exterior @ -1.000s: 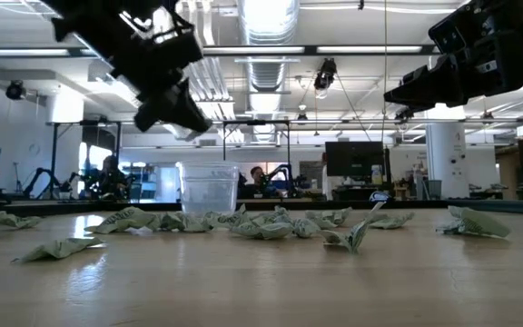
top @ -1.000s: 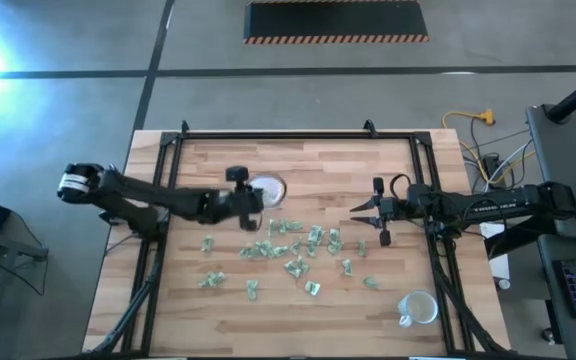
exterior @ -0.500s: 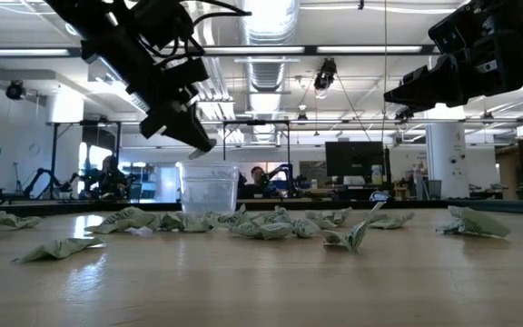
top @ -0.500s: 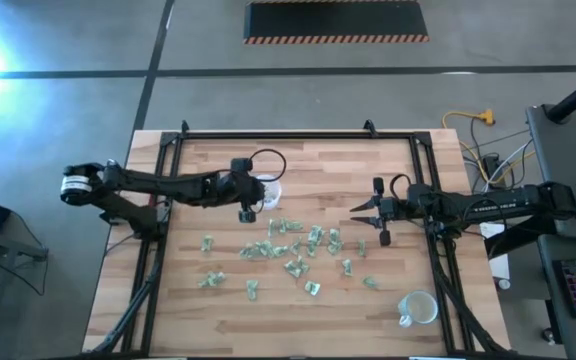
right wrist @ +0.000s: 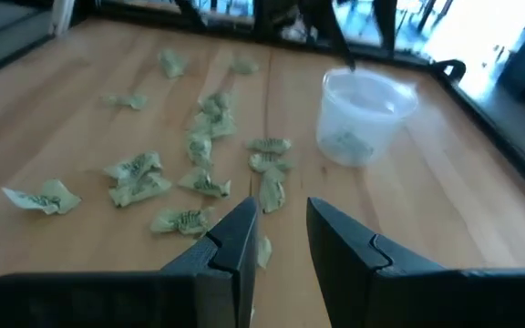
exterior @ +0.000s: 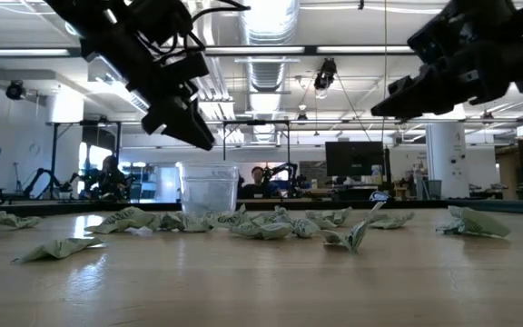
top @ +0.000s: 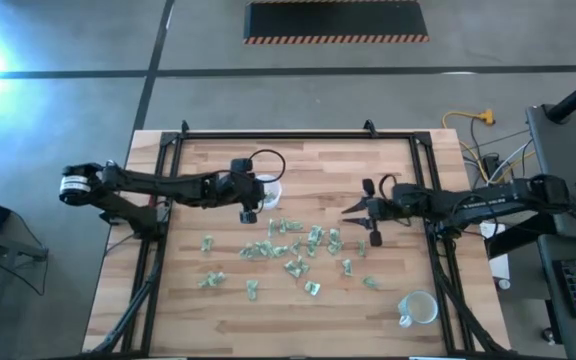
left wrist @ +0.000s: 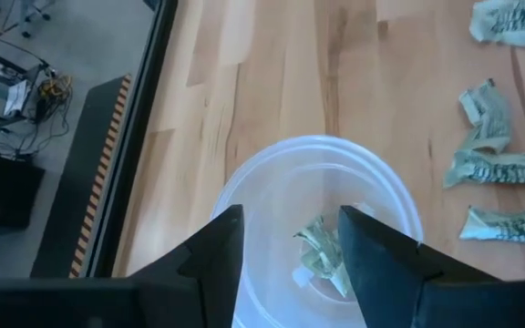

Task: Pick and place Stevia / Truvia into bins
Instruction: Put the stevia packet into the transparent container

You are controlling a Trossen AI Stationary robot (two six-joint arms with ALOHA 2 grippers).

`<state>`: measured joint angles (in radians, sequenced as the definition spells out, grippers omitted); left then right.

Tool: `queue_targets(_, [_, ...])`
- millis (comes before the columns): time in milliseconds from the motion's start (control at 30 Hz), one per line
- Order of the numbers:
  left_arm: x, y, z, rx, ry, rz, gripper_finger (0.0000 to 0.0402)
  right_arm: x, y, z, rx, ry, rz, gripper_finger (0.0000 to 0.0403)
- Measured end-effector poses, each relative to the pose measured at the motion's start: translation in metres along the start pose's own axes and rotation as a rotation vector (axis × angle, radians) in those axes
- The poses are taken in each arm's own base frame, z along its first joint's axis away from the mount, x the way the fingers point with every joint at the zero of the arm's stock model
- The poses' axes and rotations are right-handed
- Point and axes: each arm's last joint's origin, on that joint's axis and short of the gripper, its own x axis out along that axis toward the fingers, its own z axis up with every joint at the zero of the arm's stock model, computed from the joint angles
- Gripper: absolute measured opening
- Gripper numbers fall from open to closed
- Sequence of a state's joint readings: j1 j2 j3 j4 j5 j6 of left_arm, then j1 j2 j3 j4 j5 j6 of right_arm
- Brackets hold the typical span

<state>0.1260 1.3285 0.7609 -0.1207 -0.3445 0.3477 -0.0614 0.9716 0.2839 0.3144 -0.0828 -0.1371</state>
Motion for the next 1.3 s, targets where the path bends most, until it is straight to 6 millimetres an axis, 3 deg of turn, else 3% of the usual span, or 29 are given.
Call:
queue_targets(367, [-0.004, -0.008, -0.005, 0.011, -0.003, -0.022, 0.0165, 0.077, 0.006, 0.006, -0.032, 0.396, 0.070, 0.0086])
queue_targets(633, [-0.015, -0.006, -0.008, -0.036, -0.013, -0.022, 0.0165, 0.112, 0.006, 0.000, -0.029, 0.541, 0.090, 0.0086])
queue_targets(1100, [-0.027, -0.014, -0.004, -0.017, -0.061, -0.049, 0.0165, 0.121, 0.007, -0.013, -0.007, 0.640, 0.095, 0.0085])
queue_targets(1300, [-0.032, -0.016, -0.001, -0.012, -0.084, -0.057, 0.0165, 0.120, 0.007, -0.011, -0.042, 0.631, 0.107, 0.0041])
